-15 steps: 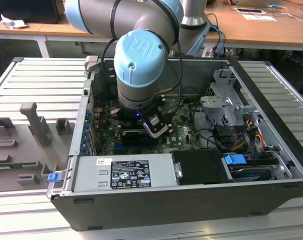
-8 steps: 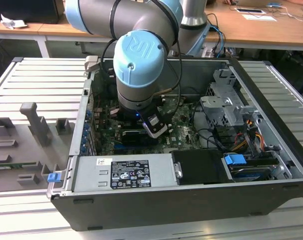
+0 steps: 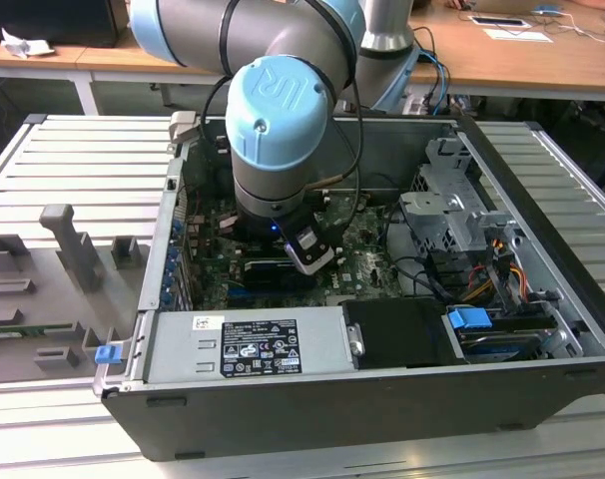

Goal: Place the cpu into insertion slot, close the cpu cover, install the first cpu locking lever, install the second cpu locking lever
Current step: 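Install the second cpu locking lever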

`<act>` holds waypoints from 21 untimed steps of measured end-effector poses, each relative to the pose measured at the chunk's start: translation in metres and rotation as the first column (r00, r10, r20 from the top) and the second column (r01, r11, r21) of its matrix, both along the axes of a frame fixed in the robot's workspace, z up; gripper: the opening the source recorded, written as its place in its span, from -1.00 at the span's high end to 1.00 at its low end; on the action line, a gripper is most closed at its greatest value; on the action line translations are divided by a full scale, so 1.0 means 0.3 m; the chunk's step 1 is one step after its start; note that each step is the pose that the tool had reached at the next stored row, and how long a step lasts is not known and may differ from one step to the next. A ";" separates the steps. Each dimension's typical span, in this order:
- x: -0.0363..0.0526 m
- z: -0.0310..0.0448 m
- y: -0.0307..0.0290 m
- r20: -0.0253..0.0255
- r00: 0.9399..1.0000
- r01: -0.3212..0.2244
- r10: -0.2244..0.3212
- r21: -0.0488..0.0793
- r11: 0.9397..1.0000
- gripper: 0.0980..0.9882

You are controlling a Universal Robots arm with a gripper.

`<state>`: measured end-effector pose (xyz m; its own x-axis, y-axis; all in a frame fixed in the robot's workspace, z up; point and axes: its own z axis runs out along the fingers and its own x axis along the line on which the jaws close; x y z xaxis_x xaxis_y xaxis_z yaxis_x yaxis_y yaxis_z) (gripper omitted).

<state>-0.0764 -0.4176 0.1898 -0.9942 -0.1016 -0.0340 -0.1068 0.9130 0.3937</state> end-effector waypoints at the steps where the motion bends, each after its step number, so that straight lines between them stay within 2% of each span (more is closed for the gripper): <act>1: 0.000 0.000 0.000 0.000 1.000 0.000 0.000 -0.003 1.000 0.98; 5: 0.000 0.001 0.000 0.000 1.000 0.000 0.000 -0.006 1.000 0.98; 18: -0.002 0.058 0.000 0.000 1.000 0.000 0.000 -0.005 1.000 0.98; 21: -0.002 0.058 0.001 0.001 1.000 0.000 0.000 -0.002 1.000 0.98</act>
